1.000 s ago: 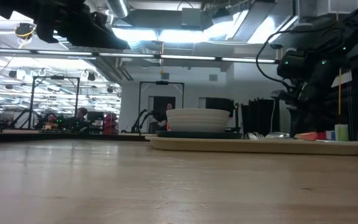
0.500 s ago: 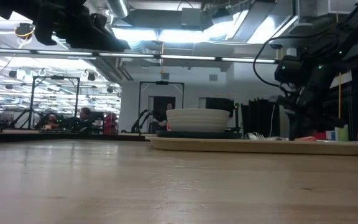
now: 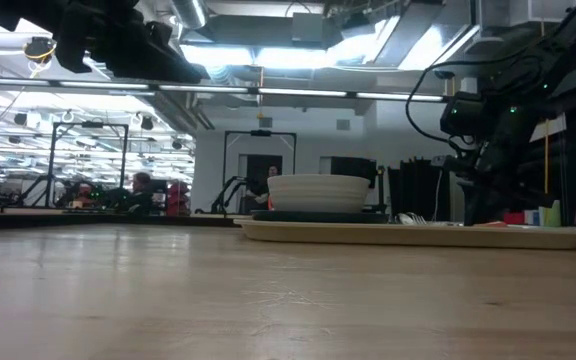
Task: Set up tray
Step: Put the orange knife to the right of the orange fork on the serving tray
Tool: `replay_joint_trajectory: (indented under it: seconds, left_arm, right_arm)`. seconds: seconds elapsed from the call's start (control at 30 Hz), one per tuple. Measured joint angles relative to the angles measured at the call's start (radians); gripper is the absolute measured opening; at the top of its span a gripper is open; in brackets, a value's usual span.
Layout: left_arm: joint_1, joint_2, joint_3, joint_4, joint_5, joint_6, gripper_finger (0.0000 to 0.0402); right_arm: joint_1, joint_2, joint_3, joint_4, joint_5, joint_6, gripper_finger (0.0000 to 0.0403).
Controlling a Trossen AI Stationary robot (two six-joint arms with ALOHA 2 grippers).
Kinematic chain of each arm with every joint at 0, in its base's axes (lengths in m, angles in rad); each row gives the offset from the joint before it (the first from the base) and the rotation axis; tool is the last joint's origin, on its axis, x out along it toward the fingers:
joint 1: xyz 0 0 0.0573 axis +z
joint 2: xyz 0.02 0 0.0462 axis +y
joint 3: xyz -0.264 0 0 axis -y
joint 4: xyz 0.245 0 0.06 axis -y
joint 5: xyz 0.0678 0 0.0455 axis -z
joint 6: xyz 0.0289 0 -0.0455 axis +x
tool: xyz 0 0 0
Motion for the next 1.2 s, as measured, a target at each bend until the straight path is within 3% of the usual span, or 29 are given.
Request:
replay_joint_trajectory:
  seconds: [0.23,0.43,0.73,1.2]
  left_arm:
    - [0.000,0.000,0.000,0.000,0.000,0.000,0.0062]
    - [0.000,0.000,0.000,0.000,0.000,0.000,0.0061]
    - [0.000,0.000,0.000,0.000,0.000,0.000,0.0059]
    - [0.000,0.000,0.000,0.000,0.000,0.000,0.0059]
  right_arm:
    - [0.000,0.000,0.000,-0.002,0.002,0.000,0.0018]
    - [0.000,0.002,-0.002,-0.012,0.004,0.009,0.0046]
    - [0.000,0.002,-0.002,-0.010,0.004,0.002,0.0037]
    - [0.000,0.002,-0.003,-0.010,-0.010,0.001,0.0059]
